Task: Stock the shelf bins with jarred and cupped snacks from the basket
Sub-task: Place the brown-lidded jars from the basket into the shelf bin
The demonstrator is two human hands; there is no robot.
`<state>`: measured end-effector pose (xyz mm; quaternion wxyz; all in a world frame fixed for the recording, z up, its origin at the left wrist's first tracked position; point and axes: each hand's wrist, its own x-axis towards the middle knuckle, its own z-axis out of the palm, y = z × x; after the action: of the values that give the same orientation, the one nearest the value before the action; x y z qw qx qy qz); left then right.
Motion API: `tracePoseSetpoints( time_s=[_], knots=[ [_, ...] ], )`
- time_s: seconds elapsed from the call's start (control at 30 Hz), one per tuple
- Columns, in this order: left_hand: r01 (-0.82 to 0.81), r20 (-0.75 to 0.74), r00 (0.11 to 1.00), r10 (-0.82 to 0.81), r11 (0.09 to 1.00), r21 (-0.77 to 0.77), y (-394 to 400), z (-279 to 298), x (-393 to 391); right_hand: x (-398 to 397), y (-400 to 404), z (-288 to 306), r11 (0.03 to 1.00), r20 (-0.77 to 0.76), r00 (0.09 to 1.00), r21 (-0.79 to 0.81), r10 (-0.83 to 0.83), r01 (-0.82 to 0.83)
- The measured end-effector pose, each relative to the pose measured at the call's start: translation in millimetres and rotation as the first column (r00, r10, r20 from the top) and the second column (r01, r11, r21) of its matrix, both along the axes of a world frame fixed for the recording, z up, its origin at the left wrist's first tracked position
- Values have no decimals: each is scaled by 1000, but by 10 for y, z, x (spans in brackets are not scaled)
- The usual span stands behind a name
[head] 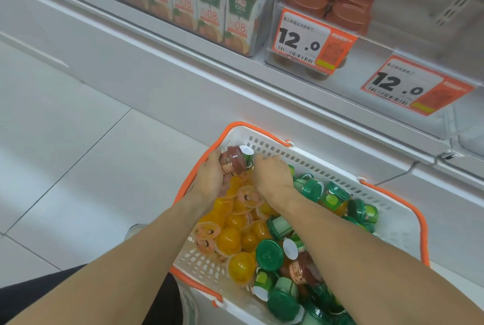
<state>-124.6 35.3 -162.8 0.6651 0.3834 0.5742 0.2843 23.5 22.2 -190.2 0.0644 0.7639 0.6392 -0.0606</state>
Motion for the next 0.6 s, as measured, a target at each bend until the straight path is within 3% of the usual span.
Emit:
tracePoseSetpoints(
  time_s=[0.17,0.3,0.4,0.5,0.6],
  knots=[
    [183,178,973,-144,957,-224,-55,218,-69,229,-77,217,987,-376,919,54,-119,150],
    [311,372,913,-170,879,-362,-120,450,-169,381,-125,685,955,-723,678,88,-133,282],
    [425,513,835,-201,828,-367,-111,762,-217,488,-174,1230,965,-856,510,55,-86,255],
    [551,506,782,-365,785,-284,-103,1150,-146,574,-282,1820,984,-945,326,66,9,163],
    [686,365,711,-601,705,-176,-108,1540,-6,643,-443,2305,979,-949,278,181,147,99]
  ],
)
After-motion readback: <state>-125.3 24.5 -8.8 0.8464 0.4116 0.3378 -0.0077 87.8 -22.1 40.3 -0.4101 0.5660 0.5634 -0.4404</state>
